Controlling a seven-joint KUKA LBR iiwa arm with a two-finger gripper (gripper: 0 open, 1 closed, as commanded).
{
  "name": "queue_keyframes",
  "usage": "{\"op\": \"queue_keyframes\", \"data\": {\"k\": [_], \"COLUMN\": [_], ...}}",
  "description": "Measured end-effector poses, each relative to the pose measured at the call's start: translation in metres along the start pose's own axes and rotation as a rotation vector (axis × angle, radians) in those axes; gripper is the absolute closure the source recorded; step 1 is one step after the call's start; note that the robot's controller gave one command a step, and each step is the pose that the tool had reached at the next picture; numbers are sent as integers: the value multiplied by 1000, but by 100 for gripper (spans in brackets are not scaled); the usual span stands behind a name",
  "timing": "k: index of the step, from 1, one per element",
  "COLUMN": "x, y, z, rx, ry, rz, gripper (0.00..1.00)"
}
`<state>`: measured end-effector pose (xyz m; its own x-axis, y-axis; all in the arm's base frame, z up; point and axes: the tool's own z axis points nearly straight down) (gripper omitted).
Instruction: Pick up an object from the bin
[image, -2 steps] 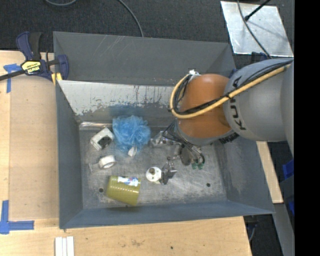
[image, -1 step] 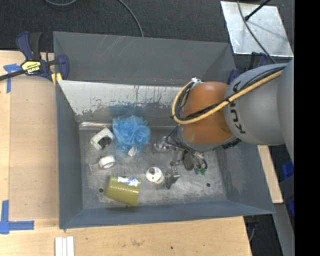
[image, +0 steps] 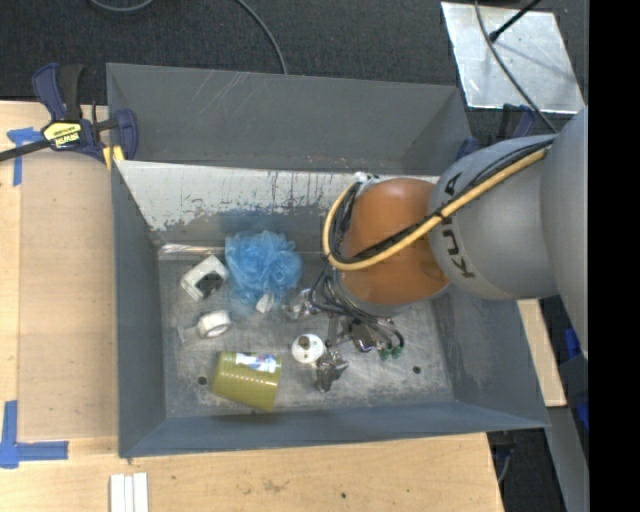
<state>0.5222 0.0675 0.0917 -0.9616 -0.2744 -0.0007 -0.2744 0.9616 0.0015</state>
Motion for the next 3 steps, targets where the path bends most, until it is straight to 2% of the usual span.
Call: {"op": "queue_keyframes", "data": {"k": [1, 2, 3], "x": [-11, -11, -11], "y": [46, 46, 50], "z": [18, 18, -31], "rx": [1, 1, 1], "ry": [-6, -6, 5], "rz": [-147, -148, -130], "gripper": [100, 100, 100]}}
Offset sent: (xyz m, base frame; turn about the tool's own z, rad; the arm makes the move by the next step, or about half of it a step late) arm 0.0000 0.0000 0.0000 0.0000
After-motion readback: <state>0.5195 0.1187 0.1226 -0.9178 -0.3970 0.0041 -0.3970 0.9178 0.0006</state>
